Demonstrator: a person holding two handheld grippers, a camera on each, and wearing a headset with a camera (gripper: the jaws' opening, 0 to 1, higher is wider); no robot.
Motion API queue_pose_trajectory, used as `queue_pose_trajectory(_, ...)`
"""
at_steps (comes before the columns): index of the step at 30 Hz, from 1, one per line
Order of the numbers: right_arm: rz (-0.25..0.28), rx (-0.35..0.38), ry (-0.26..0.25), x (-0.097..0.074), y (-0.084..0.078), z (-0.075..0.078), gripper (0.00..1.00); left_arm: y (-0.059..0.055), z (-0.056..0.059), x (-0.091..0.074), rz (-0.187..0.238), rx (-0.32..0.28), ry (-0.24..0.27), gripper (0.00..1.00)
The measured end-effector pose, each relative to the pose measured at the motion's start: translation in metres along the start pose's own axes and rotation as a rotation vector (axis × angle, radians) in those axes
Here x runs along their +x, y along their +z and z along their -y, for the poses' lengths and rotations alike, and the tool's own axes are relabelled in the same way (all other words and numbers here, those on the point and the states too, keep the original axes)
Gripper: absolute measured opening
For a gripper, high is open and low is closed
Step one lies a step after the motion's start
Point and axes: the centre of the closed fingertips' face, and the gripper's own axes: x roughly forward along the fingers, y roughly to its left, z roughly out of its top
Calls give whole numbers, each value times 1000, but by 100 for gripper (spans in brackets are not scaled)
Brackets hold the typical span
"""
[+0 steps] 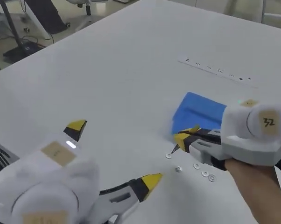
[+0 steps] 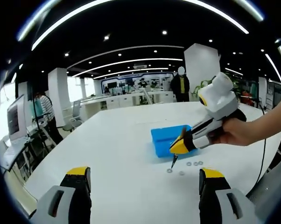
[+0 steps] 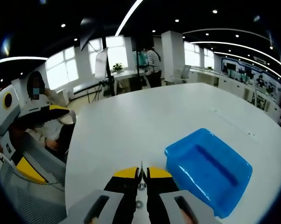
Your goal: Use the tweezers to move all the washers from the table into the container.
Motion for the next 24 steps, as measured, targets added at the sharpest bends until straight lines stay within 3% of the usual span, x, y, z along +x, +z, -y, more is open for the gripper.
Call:
queue_pose_trajectory(2,-4,2,0,2,-2,1,3,3,0,0,20,-11,-5,99)
queue_pose_trajectory(6,-13,-1,-1,5,-3,0,3,0,-1,1,2,-5,-3,99)
queue_pose_trajectory(13,-10,-8,-11,8,0,5,3,0,0,3,5,-7,-9,99)
queue_pose_trajectory(24,-13,-33,-9,12,2,0,3,-4,-3,3,-8,9,1,99)
